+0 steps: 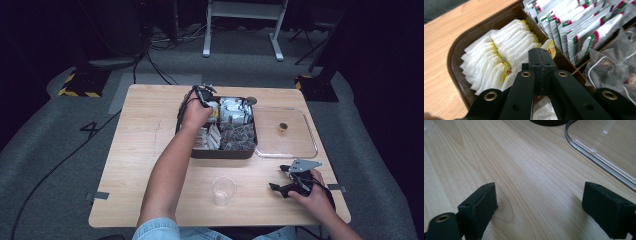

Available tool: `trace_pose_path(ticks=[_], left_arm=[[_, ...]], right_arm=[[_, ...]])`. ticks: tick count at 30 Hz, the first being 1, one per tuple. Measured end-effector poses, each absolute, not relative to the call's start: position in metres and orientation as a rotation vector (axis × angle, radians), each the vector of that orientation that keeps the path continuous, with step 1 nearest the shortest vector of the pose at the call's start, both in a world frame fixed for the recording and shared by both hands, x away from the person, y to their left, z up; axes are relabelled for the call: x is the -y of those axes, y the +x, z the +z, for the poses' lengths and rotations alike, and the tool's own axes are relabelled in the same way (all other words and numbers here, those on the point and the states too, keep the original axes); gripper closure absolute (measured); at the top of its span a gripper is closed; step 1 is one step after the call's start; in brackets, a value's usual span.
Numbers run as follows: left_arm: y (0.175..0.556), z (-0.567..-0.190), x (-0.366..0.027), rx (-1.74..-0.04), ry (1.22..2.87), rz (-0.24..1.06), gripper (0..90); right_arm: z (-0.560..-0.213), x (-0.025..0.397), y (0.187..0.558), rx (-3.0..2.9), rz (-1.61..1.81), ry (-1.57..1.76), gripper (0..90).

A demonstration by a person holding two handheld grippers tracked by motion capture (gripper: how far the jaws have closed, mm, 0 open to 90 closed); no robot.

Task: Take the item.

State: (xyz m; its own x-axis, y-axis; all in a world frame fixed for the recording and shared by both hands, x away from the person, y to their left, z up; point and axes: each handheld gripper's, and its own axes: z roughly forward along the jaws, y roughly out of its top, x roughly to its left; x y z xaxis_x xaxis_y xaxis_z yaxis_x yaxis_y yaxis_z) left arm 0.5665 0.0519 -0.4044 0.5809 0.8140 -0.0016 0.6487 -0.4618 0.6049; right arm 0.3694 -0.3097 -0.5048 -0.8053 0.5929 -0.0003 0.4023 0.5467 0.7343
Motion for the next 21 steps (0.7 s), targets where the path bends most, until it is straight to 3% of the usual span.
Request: trace_pose_path(ticks=[21], left_arm=[[0.511,-0.35,-0.073,-0.963,2.143,0.343,90.0]], right_arm=[[-0.505,0.31,0.371,-2.544,1.108,0.821,12.8]])
